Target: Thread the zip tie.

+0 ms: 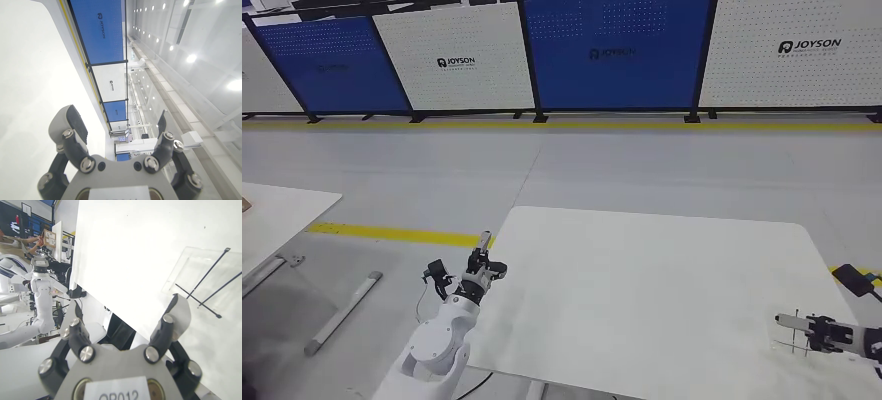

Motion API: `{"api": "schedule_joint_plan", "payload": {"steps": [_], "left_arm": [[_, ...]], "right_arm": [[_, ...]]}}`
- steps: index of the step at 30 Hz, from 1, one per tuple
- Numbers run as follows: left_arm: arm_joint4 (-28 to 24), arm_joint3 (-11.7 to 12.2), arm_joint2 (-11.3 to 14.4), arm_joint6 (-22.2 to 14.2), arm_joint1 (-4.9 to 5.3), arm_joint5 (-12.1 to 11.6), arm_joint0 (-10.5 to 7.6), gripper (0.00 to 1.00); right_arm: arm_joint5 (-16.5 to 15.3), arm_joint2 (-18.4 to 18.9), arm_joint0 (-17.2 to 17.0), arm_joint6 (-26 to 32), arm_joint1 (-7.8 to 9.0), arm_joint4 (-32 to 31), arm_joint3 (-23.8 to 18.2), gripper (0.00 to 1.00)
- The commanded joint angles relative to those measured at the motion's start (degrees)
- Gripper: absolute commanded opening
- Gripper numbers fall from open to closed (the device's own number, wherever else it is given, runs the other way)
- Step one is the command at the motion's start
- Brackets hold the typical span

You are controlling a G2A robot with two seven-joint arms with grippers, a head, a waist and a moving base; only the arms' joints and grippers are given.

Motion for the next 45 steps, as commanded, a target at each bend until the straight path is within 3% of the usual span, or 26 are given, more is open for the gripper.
{"api": "schedule_joint_plan", "payload": {"steps": [1, 4, 8, 15, 17, 28, 32, 38, 42, 43, 45], "left_arm": [[0.0, 0.0, 0.0, 0.0, 0.00, 0.0, 0.00, 1.00], [0.0, 0.0, 0.0, 0.0, 0.00, 0.0, 0.00, 1.00], [0.0, 0.0, 0.0, 0.0, 0.00, 0.0, 0.00, 1.00], [0.0, 0.0, 0.0, 0.0, 0.00, 0.0, 0.00, 1.00], [0.0, 0.0, 0.0, 0.0, 0.00, 0.0, 0.00, 1.00], [0.0, 0.0, 0.0, 0.0, 0.00, 0.0, 0.00, 1.00], [0.0, 0.0, 0.0, 0.0, 0.00, 0.0, 0.00, 1.00], [0.0, 0.0, 0.0, 0.0, 0.00, 0.0, 0.00, 1.00], [0.0, 0.0, 0.0, 0.0, 0.00, 0.0, 0.00, 1.00], [0.0, 0.0, 0.0, 0.0, 0.00, 0.0, 0.00, 1.00], [0.0, 0.0, 0.0, 0.0, 0.00, 0.0, 0.00, 1.00]], "right_arm": [[0.0, 0.0, 0.0, 0.0, 0.00, 0.0, 0.0, 1.00], [-3.1, -1.9, 0.4, 0.0, 0.35, 0.3, -0.4, 1.00], [-7.4, -3.1, 1.1, 0.0, 2.49, 1.0, 1.0, 1.00], [-13.8, -6.5, 1.0, 0.0, 9.66, 4.3, 1.9, 1.00], [-13.1, -8.1, 2.2, 0.0, 12.01, 6.6, 3.5, 1.00], [-13.1, -8.1, 2.2, 0.0, 12.01, 6.6, 3.5, 1.00], [-11.1, -5.6, 1.2, -0.6, 12.24, 8.6, 6.1, 1.00], [-1.9, -3.2, -0.3, 0.0, 12.89, 5.6, 5.8, 1.00], [4.3, -7.5, 1.5, 0.0, 13.23, 4.3, 7.3, 1.00], [6.7, -9.0, 3.5, 0.0, 13.21, 3.8, 8.2, 1.00], [8.2, -10.2, 5.5, -0.8, 13.01, 3.4, 9.6, 1.00]]}}
